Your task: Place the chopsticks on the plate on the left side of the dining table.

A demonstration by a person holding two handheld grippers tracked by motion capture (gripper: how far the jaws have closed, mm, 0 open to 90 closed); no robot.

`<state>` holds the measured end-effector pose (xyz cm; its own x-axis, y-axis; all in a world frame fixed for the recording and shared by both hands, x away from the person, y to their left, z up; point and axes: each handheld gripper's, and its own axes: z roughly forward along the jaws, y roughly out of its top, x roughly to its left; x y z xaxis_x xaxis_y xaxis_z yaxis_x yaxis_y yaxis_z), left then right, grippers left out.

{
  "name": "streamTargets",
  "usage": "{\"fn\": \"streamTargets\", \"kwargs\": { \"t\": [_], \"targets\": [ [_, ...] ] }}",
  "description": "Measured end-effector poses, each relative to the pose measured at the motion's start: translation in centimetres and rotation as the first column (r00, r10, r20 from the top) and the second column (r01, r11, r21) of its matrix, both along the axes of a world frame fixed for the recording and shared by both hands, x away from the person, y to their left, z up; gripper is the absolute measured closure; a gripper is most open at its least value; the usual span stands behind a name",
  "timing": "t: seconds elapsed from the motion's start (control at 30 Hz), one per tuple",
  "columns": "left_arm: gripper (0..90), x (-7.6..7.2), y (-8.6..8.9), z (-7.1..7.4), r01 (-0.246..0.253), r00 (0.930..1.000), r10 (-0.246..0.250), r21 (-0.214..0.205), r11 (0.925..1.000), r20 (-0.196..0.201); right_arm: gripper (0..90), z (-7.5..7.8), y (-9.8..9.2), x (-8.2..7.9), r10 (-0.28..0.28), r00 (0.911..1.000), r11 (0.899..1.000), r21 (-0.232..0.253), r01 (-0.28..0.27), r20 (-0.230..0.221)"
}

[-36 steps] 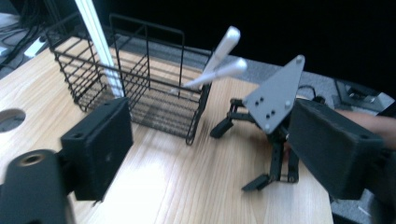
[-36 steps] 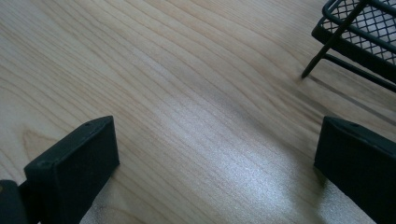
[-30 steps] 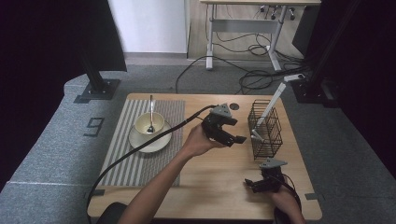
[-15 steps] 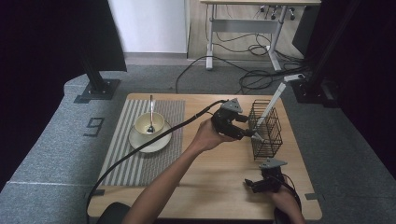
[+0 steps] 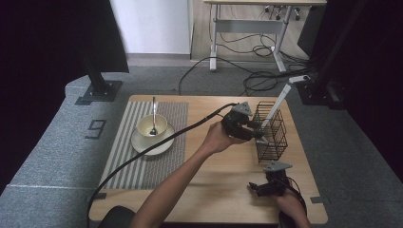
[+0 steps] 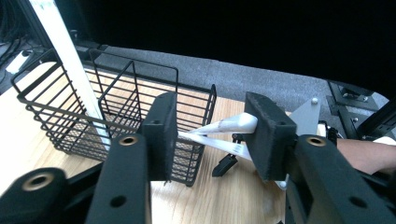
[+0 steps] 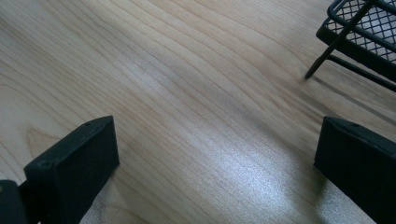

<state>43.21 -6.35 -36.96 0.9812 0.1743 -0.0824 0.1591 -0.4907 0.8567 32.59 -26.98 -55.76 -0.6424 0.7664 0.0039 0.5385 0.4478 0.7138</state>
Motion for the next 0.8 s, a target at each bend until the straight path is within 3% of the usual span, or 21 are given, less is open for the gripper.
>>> {"fn": "streamTargets", "kwargs": {
  "t": [0.63,0.8],
  "targets": [
    [79.8,0.53,-0.23,-0.46,0.002,1.0,-0.002,0.004,1.0,0.005,0.0,-0.01,0.03,-0.01,0.002,1.0,1.0,0.002,-0.002,0.001],
    [81.7,0.42,-0.26,-0.4,-0.008,0.9994,0.008,0.013,0.9999,0.034,0.0,-0.02,0.04,-0.02,0.003,1.0,1.0,0.002,-0.003,0.001]
  ]
}}
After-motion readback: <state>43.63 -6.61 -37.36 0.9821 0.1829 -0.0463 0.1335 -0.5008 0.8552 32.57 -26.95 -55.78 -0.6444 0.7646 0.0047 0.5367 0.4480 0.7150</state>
